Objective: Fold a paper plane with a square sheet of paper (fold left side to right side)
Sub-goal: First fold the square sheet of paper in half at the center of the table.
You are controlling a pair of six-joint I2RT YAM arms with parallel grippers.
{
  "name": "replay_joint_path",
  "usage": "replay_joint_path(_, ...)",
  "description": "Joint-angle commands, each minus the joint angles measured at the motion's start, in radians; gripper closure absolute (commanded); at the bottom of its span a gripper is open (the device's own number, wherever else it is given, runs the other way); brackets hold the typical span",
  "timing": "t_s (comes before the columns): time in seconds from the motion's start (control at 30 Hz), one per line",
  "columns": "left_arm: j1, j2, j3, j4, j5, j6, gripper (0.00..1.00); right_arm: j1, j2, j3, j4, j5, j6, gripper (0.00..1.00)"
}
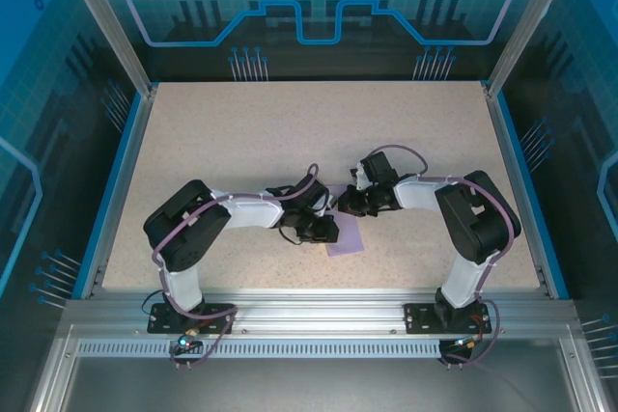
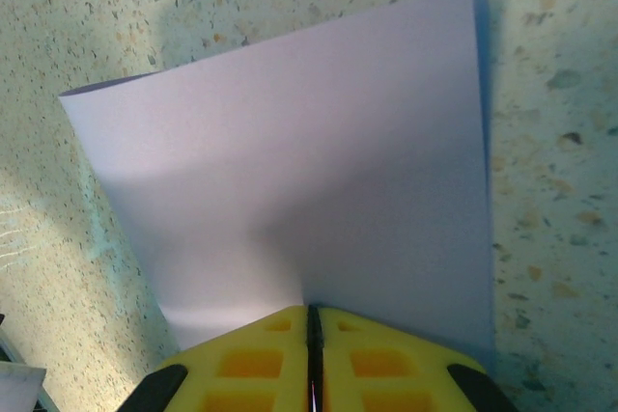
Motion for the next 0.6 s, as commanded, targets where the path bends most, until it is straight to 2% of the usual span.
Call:
replay_joint_path(0.0,-0.04,-0.013,-0.069,-0.072,0.02,-0.048,0.83,-0.011,0.057,-0.024,-0.106,0.084,0.009,0.9)
replay_joint_path(0.57,-0.079,-0.111,-0.178,-0.058,0.011,-0.103,0.83,-0.016,0.062,-0.026,-0.11,0.084,0.004,0.9)
